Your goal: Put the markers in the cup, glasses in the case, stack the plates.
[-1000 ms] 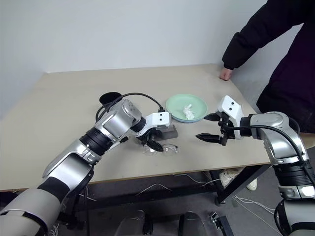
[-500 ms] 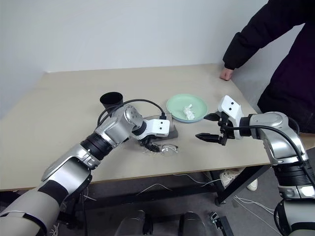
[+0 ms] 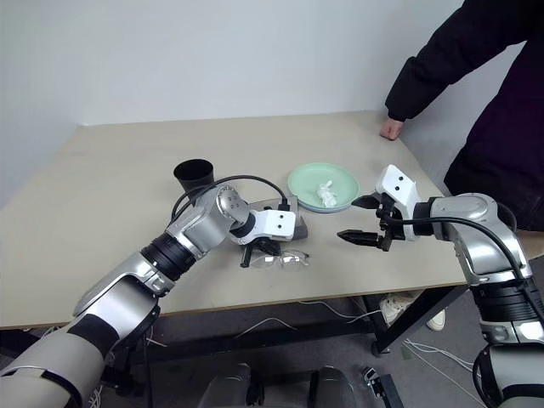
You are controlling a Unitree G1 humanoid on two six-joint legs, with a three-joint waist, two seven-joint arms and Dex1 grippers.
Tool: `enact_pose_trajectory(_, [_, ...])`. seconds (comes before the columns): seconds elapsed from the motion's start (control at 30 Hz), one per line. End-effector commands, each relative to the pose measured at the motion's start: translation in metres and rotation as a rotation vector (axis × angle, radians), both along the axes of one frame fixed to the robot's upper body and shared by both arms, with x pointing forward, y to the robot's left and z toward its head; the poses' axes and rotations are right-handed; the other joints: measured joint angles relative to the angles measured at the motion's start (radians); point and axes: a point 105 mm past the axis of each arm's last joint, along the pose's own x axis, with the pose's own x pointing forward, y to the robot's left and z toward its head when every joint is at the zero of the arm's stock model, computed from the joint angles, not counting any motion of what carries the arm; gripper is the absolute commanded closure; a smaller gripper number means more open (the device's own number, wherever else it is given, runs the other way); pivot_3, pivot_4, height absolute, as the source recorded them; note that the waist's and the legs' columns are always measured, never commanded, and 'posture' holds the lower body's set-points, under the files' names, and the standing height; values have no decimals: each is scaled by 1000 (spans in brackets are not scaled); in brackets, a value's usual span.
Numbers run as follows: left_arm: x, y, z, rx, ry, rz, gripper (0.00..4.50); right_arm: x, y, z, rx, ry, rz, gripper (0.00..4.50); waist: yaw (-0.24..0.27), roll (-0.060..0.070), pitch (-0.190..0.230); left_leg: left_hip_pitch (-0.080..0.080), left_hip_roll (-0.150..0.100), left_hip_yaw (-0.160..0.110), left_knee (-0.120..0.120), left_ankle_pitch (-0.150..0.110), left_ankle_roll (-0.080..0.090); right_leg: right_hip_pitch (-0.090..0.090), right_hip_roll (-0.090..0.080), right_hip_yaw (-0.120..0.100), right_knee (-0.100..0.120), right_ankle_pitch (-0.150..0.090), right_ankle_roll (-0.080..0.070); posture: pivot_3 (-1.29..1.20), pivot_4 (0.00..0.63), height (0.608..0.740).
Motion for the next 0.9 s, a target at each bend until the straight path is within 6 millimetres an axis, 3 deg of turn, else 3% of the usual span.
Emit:
enact_pose_trajectory(0.03, [-1, -1, 3, 9, -23, -23, 4474, 1, 3, 18, 11, -74, 16, 0, 0, 0, 0, 0, 0, 0, 0, 0, 0, 0, 0, 0, 0, 0, 0, 0, 0, 740])
enact_pose_trajectory(0.33, [-4, -3, 10, -10, -8, -44, 4474, 1, 4, 18, 12, -71, 20, 0, 0, 0, 0, 0, 0, 0, 0, 0, 0, 0, 0, 0, 0, 0, 0, 0, 0, 740])
enact_pose_trajectory(0.67, [-1, -11, 54, -147, 42, -63, 4474, 1, 4, 17, 10, -68, 22, 0, 0, 0, 0, -1, 0, 0, 0, 0, 0, 0, 0, 0, 0, 0, 0, 0, 0, 740])
enact_pose_trajectory(0.77, [7, -12, 66, -186, 35, -28, 4474, 2, 4, 18, 9, -68, 21, 0, 0, 0, 0, -1, 0, 0, 0, 0, 0, 0, 0, 0, 0, 0, 0, 0, 0, 740])
enact_pose_trajectory(0.9, [43, -9, 84, -239, -71, 123, 4474, 2, 4, 18, 10, -69, 23, 0, 0, 0, 0, -1, 0, 0, 1, 0, 0, 0, 0, 0, 0, 0, 0, 0, 0, 740])
